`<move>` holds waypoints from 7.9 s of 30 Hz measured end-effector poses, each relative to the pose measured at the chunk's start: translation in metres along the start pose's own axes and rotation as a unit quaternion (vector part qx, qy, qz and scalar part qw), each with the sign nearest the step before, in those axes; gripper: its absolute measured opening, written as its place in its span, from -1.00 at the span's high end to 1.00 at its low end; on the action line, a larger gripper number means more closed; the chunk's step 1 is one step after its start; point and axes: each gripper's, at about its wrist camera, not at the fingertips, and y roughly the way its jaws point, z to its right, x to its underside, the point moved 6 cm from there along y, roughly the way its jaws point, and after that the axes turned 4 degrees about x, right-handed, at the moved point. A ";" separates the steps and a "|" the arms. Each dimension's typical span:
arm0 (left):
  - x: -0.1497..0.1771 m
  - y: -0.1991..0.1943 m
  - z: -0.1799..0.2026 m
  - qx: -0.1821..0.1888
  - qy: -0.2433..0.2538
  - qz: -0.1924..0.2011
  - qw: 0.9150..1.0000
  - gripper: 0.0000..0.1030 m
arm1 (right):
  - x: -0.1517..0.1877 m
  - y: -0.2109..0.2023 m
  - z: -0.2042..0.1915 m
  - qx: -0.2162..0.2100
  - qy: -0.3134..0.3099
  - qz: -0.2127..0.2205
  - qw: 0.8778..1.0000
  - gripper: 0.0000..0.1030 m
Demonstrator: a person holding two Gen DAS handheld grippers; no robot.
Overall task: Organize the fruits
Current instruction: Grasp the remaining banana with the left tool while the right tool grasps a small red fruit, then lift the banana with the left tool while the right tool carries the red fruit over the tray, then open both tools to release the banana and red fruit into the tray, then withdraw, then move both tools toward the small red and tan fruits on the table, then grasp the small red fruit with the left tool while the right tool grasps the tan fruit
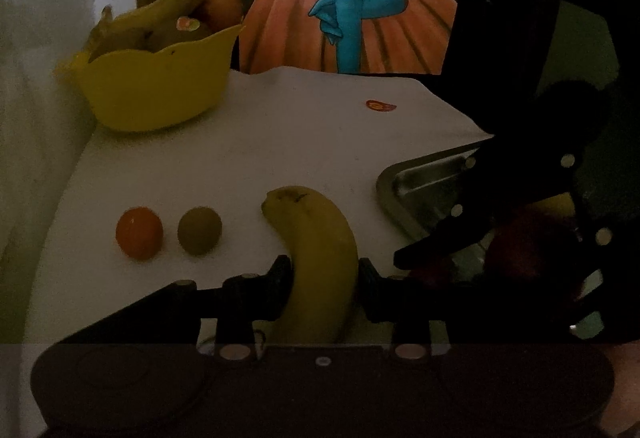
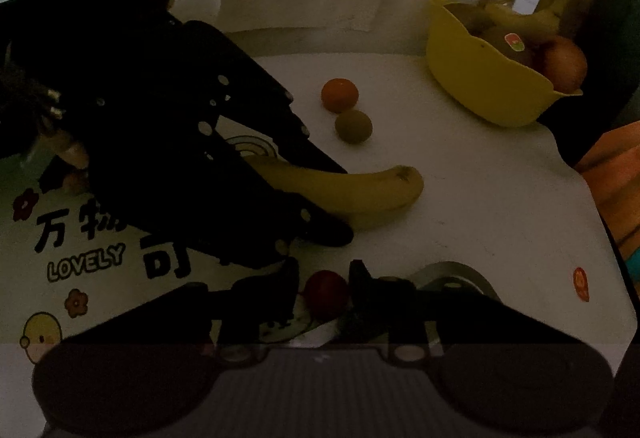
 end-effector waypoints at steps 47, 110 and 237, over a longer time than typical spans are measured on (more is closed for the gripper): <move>-0.069 0.002 0.109 0.013 -0.103 0.046 0.994 0.29 | 0.080 -0.116 0.079 0.122 0.143 0.074 0.979 0.50; 0.053 -0.206 0.187 -0.087 -0.087 0.171 0.978 -0.99 | 0.174 -0.261 -0.051 0.193 0.339 0.202 0.898 -1.00; -0.057 0.023 -0.123 -0.144 -0.283 -0.153 0.936 0.11 | -0.111 0.059 0.047 0.036 0.224 -0.014 0.974 -0.13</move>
